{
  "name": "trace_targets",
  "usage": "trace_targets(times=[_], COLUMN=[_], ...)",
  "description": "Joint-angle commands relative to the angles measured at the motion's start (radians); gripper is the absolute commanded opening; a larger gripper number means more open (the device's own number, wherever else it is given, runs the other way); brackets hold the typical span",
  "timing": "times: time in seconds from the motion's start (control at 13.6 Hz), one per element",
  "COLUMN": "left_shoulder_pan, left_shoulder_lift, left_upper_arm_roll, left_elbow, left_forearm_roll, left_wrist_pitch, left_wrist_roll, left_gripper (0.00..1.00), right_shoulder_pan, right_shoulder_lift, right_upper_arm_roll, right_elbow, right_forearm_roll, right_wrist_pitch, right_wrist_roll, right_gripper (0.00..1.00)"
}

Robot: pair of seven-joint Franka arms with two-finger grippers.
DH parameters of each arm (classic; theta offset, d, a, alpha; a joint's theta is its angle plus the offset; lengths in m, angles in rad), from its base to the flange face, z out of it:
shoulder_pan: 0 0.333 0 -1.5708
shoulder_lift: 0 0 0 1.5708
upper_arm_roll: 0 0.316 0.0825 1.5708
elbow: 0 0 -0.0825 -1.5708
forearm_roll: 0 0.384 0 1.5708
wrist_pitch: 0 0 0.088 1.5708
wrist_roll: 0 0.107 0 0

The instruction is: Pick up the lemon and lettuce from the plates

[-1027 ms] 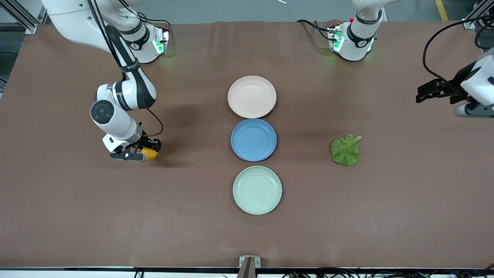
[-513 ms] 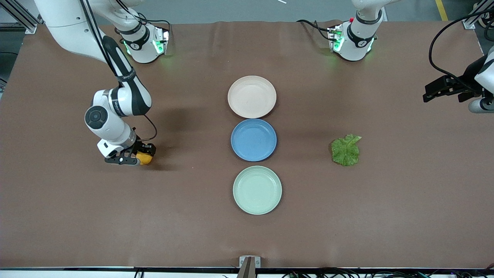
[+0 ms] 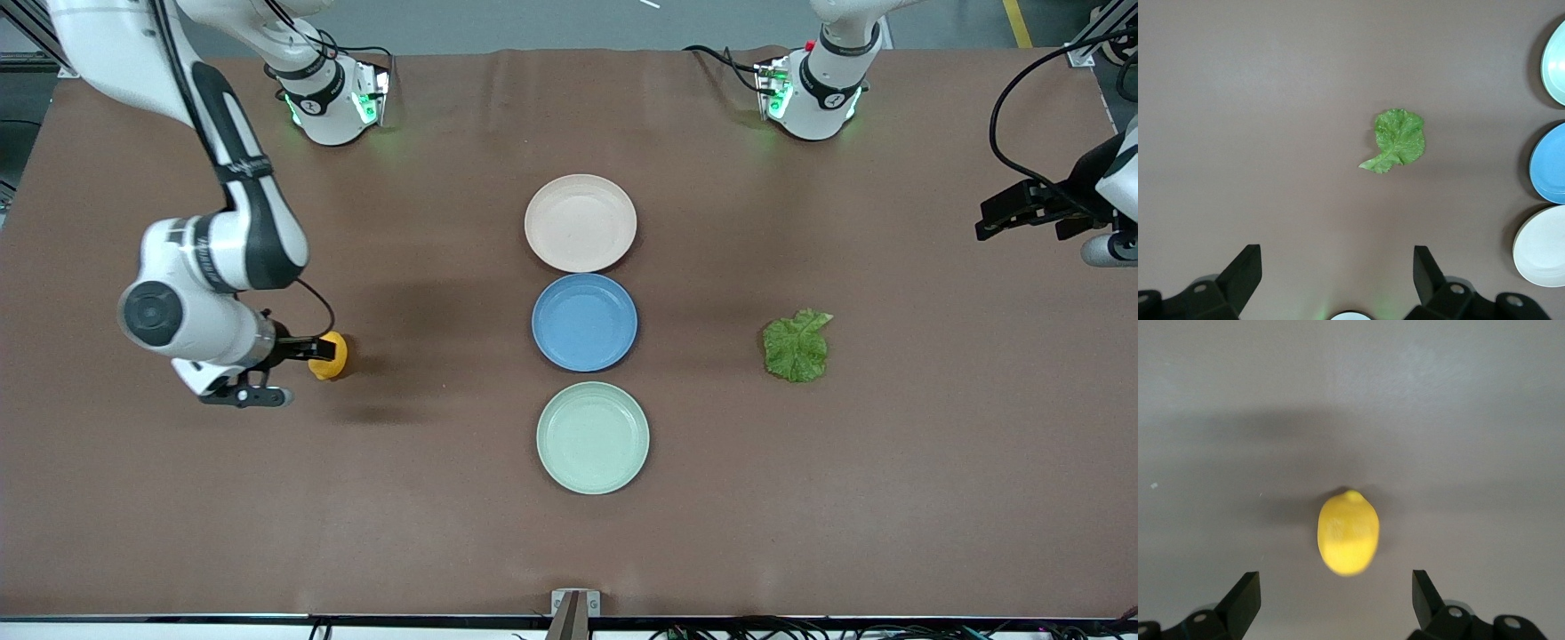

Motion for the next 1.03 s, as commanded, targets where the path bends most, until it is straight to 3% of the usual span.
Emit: trace_targets(times=[0.0, 0.22, 0.44, 0.66, 0.95], left_shoulder_pan=[0.004, -0.034, -0.131, -0.193, -0.362], left_shoulder_lift=[0.010, 0.006, -0.007, -0.008, -0.019], left_upper_arm_roll=[-0.004, 0.020, 0.118, 0.175, 0.348], left_elbow=[0.026, 0.026, 0.026, 0.026, 0.026], left_forearm_roll=[-0.007, -0.005, -0.010, -0.008, -0.011], left_wrist_pitch=[-0.001, -0.001, -0.003, -0.003, -0.004], left_wrist_roll=[0.000, 0.003, 0.001, 0.003, 0.006], left_gripper=[1.00, 1.00, 1.00, 1.00, 1.00], right_shoulder_pan=[-0.052, -0.080, -0.077, -0.075, -0.118], right_shoulder_lift=[-0.004, 0.002, -0.001, -0.005, -0.062], right_upper_arm_roll=[0.013, 0.016, 0.014, 0.014, 0.019], right_elbow=[0.218, 0.359, 0.468, 0.476, 0.441], right_forearm_roll=[-0.007, -0.018, -0.027, -0.026, -0.006], right_wrist_pitch=[-0.267, -0.448, -0.510, -0.515, -0.522], right_wrist_roll=[-0.063, -0.062, -0.054, -0.050, -0.066], right_gripper=[1.00, 1.00, 1.00, 1.00, 1.00])
